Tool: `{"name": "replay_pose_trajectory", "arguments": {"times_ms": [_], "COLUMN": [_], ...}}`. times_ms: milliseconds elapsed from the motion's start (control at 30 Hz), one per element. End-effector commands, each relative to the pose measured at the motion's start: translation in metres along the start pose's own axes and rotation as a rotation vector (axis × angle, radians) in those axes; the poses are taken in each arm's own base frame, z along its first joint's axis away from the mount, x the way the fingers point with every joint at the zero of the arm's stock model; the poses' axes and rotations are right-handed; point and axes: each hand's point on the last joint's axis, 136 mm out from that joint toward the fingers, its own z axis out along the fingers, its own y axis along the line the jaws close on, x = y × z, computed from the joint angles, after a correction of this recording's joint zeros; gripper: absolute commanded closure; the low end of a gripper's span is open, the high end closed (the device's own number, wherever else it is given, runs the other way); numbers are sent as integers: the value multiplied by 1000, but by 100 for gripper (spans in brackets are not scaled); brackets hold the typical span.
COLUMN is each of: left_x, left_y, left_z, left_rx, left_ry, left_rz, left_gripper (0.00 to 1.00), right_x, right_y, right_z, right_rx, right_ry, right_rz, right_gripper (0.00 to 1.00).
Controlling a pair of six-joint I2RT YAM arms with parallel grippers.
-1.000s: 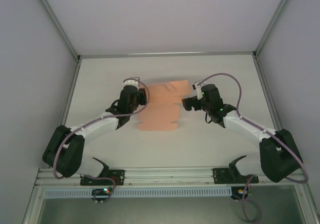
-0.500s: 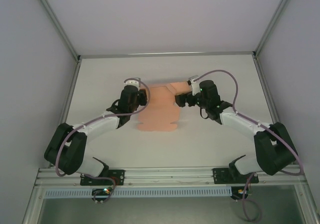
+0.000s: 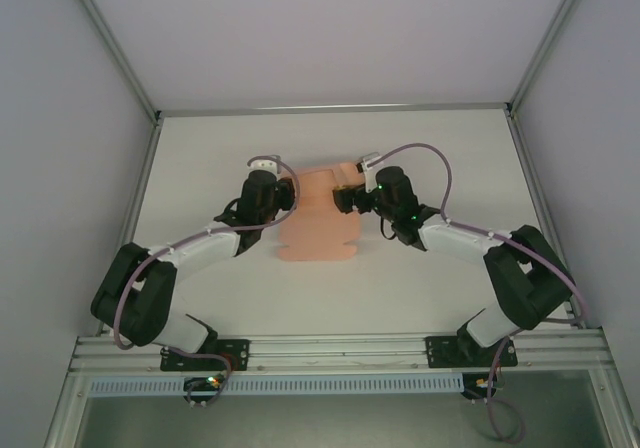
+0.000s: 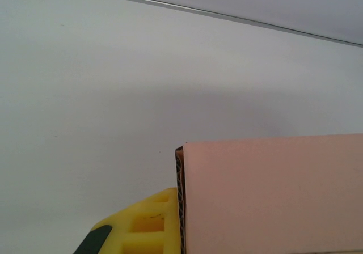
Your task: Assemble paper box
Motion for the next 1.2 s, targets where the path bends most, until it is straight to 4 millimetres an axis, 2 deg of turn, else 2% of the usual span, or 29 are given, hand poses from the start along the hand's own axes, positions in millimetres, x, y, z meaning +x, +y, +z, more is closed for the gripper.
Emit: {"name": "replay_pose_trajectory", "arguments": {"times_ms": [0,67,233,267,433,567,700,767,900,967,1033,1167], "left_x": [-16,-15,-15,-14,-13,-12,-9,-9,-9,-9,-11,-9], "left_y": [-25,-23,-16,-15,-14,-21,-24,-25,-23,-22,-23,-24], "left_z": [-2,-2,-3,-3,-5,-6,-5,-4,-3,-3,-2,0], "left_rx": [95,84,57,52,67,99,121,124,110,104,105,106], "left_ry": [-39,-38,-35,-31,-16,2,13,15,14,13,10,21], "left_rz": [-38,-41,-37,-35,-13,13,12,10,6,5,9,10], "left_gripper": [100,100,100,100,100,100,100,100,100,100,100,100], "right_x": [-22,-22,-15,-19,-20,-27,-28,-28,-29,-26,-23,-21], "right_y": [-21,-28,-32,-32,-34,-40,-30,-26,-31,-30,-29,-34], "right_z": [-4,-11,-36,-45,-71,-76,-67,-61,-53,-53,-53,-53], "right_rx": [166,201,199,193,72,-28,-144,-176,-145,-150,-150,-102], "right_ry": [-107,-116,-92,-97,-51,-27,22,46,78,93,104,120], "right_rz": [24,29,-18,-23,-52,-46,-78,-81,-59,-56,-50,-58], "right_gripper": [0,0,0,0,0,0,3,10,46,57,72,85]}}
